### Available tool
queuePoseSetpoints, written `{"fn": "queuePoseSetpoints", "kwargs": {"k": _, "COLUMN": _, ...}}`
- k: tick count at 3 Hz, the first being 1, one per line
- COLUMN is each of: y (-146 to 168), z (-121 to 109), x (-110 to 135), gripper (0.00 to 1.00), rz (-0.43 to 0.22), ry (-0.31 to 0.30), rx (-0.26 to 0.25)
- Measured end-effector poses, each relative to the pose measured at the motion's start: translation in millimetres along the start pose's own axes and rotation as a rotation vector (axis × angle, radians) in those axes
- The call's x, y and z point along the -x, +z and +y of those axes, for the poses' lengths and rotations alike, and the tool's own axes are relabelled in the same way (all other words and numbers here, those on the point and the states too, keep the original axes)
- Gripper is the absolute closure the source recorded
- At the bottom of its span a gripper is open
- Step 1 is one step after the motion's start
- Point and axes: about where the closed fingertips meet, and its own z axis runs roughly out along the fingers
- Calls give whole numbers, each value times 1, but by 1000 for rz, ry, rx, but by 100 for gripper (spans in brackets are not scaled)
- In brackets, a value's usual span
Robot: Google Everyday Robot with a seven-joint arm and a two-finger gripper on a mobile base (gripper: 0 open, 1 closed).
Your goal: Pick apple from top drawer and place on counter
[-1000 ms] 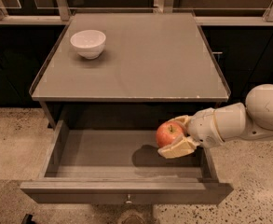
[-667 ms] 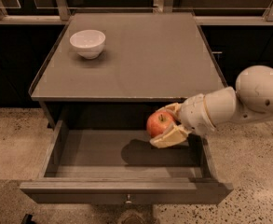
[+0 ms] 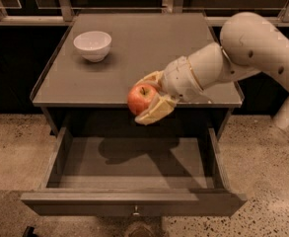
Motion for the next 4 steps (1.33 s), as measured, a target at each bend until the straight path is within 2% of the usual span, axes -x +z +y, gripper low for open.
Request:
{"fn": "queuePoseSetpoints", "kwargs": {"k": 1, "y": 4, "z": -34, "x": 18, "gripper": 100, "rz": -64, "ry": -46, "rx": 48}}
{"fn": "queuePoseSetpoints", "kwargs": {"k": 2, "y": 6, "z": -74, "x": 10, "gripper": 100, "rz": -169, "ry": -4, "rx": 37}}
{"fn": "queuePoseSetpoints", "kwargs": {"k": 3, "y": 8, "z": -105, "x": -1, "gripper": 100, "rz": -153, "ry": 50, "rx": -31}}
{"fn": "queuePoseSetpoints", "kwargs": {"k": 4, "y": 8, "z": -129, "x": -14, "gripper": 100, "rz": -89, "ry": 107, "rx": -140}}
